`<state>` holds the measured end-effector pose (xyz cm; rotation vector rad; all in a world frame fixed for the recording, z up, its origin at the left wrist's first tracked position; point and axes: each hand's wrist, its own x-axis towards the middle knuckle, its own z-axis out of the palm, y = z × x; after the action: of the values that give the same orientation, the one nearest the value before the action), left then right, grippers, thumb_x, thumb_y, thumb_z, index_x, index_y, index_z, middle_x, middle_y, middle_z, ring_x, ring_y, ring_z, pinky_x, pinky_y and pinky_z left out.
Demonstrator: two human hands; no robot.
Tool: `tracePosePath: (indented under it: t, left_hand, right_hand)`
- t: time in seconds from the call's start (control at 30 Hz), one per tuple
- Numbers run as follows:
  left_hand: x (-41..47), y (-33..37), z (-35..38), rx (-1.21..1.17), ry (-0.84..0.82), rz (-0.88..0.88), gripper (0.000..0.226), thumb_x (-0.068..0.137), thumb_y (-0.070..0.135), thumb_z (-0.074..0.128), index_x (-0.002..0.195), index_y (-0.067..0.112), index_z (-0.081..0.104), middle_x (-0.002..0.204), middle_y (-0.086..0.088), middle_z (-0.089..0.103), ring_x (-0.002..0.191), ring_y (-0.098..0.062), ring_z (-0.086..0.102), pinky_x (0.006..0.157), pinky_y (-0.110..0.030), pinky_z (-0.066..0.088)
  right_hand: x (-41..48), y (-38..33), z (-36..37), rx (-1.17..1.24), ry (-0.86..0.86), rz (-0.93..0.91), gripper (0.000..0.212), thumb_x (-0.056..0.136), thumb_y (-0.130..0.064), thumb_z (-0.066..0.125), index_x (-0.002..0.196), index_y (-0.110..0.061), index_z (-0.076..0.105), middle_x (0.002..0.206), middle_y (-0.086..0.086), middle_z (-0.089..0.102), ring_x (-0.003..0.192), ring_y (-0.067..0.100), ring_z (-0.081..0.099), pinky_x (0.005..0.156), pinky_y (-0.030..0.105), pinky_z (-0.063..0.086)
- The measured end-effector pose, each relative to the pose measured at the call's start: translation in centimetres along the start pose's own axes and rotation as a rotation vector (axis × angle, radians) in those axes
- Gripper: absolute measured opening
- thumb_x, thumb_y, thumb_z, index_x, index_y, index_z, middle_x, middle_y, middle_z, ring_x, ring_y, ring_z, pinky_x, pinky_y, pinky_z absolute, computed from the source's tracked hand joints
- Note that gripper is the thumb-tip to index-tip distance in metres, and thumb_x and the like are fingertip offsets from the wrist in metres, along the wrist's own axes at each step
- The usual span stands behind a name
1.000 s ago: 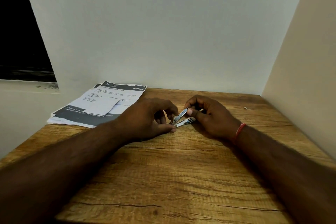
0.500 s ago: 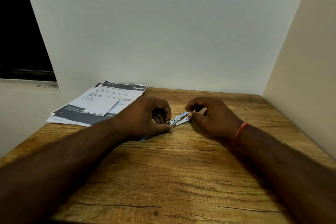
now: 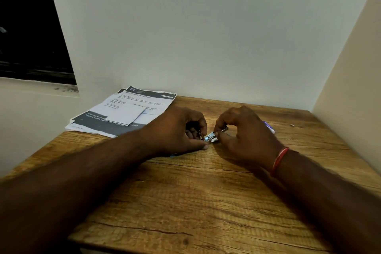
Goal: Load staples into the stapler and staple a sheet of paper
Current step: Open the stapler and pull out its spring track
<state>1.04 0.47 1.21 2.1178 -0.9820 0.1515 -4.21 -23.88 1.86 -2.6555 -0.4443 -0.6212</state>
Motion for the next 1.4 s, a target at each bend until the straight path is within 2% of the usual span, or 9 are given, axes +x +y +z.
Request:
tracePosePath:
  t: [0.17,0.3,0.47,0.57,0.87,1.07,1.2,1.33,1.4]
  left_hand:
    - [0.0,-0.2,0.1,-0.010,-0.002,-0.009,0.028,0.081,0.020,0.104,0.094,0.020,0.080,0.088,0.000,0.083,0.079,-0.020,0.081,0.080,-0.046,0.069]
    - [0.2,-0.4,0.2,-0.001,-0.005,-0.003,0.029,0.080,0.022,0.104,0.094,0.024,0.079,0.090,0.002,0.083,0.080,-0.016,0.081,0.080,-0.045,0.070]
    - [0.3,-0.5,0.3,0.020,0.001,0.017,0.028,0.080,0.023,0.104,0.094,0.025,0.080,0.089,0.006,0.083,0.079,-0.012,0.081,0.080,-0.042,0.070]
    - [0.3,-0.5,0.3,0.031,0.009,0.016,0.028,0.080,0.024,0.104,0.092,0.026,0.079,0.089,0.007,0.083,0.079,-0.010,0.081,0.079,-0.041,0.070]
    - [0.4,-0.9,0.7,0.044,0.052,-0.010,0.029,0.077,0.028,0.106,0.090,0.027,0.079,0.086,0.006,0.083,0.078,-0.012,0.081,0.077,-0.043,0.071]
    - [0.5,-0.9,0.9,0.061,0.075,-0.015,0.031,0.074,0.033,0.106,0.089,0.027,0.079,0.084,0.008,0.083,0.076,-0.009,0.081,0.075,-0.043,0.070]
    - [0.4,-0.7,0.9,0.045,0.075,-0.029,0.029,0.075,0.029,0.105,0.089,0.025,0.079,0.085,0.007,0.083,0.077,-0.009,0.081,0.077,-0.044,0.070]
    - [0.3,-0.4,0.8,0.040,0.076,-0.041,0.026,0.078,0.023,0.103,0.089,0.022,0.080,0.086,0.003,0.083,0.077,-0.011,0.081,0.078,-0.045,0.070]
    - [0.3,-0.2,0.7,0.041,0.083,-0.043,0.023,0.080,0.022,0.102,0.089,0.021,0.080,0.084,0.003,0.083,0.076,-0.011,0.081,0.077,-0.043,0.070]
  right_hand:
    - [-0.2,-0.7,0.1,0.056,0.009,0.004,0.015,0.091,-0.031,0.083,0.084,-0.041,0.073,0.101,-0.021,0.072,0.111,0.011,0.059,0.103,0.041,0.050]
    - [0.0,-1.3,0.1,0.030,0.089,0.073,0.022,0.091,-0.042,0.083,0.075,-0.041,0.068,0.096,-0.019,0.074,0.107,0.013,0.064,0.100,0.043,0.053]
    - [0.0,-2.5,0.5,-0.080,0.112,0.132,0.017,0.090,-0.044,0.079,0.078,-0.031,0.079,0.100,-0.013,0.077,0.111,0.019,0.063,0.103,0.045,0.050]
    - [0.1,-3.0,0.7,-0.086,0.092,0.169,0.016,0.091,-0.044,0.079,0.082,-0.031,0.081,0.105,-0.013,0.076,0.116,0.018,0.061,0.108,0.045,0.047]
    - [0.8,-2.7,1.1,0.117,0.018,0.358,0.034,0.096,-0.038,0.081,0.063,-0.034,0.072,0.101,-0.010,0.078,0.122,0.027,0.066,0.109,0.054,0.052]
    - [1.0,-2.1,1.0,0.295,-0.057,0.446,0.033,0.101,-0.035,0.076,0.069,-0.029,0.083,0.093,-0.012,0.080,0.125,0.030,0.066,0.114,0.062,0.047]
    - [1.0,-2.3,1.1,0.420,-0.044,0.466,0.030,0.097,-0.036,0.083,0.067,-0.029,0.082,0.090,-0.009,0.082,0.107,0.020,0.076,0.107,0.055,0.057]
    - [0.9,-2.6,1.3,0.341,0.011,0.407,0.026,0.092,-0.036,0.088,0.067,-0.034,0.080,0.099,-0.016,0.078,0.117,0.013,0.071,0.109,0.047,0.054]
    - [0.6,-2.6,1.4,0.340,0.010,0.370,0.018,0.087,-0.035,0.092,0.071,-0.034,0.083,0.093,-0.016,0.080,0.104,0.005,0.074,0.100,0.042,0.060]
